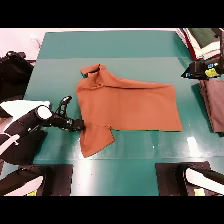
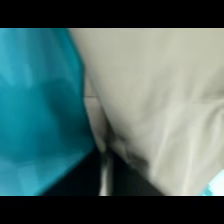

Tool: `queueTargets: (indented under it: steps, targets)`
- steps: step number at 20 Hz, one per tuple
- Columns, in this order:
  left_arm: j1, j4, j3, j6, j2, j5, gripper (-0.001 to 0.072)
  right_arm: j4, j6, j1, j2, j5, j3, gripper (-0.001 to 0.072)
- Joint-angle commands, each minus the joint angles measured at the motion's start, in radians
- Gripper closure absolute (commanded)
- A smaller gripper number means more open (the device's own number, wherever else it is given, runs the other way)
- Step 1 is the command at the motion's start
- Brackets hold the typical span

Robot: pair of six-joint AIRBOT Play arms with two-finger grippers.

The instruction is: Fold the shirts.

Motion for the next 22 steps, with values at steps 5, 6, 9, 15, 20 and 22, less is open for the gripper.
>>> queueTargets:
  steps: [5,6,9,15,20,22]
  targets:
    - [-0.009,0.34,0.168,-0.186,0.151,-0.142,0.0684,-0.01,-0.037,-0.229,0.091,0.102,-0.278,0.0374]
    - [-0.009,0.354,0.183,-0.201,0.188,-0.144,0.0684,-0.01,-0.044,-0.301,0.117,0.089,-0.381,0.0348]
    - [-0.009,0.33,0.192,-0.208,0.251,-0.142,0.0684,-0.006,-0.052,-0.49,0.143,0.067,-0.673,0.0169]
    - [-0.01,0.317,0.19,-0.208,0.249,-0.153,0.0683,0.117,-0.106,-0.582,0.144,-0.09,-0.972,0.0229]
    - [-0.009,0.296,0.19,-0.208,0.249,-0.152,0.0684,0.347,-0.123,-0.576,0.144,-0.237,-0.986,0.028]
    - [-0.009,0.296,0.19,-0.208,0.249,-0.147,0.0684,0.348,-0.123,-0.522,0.142,-0.268,-0.986,0.0283]
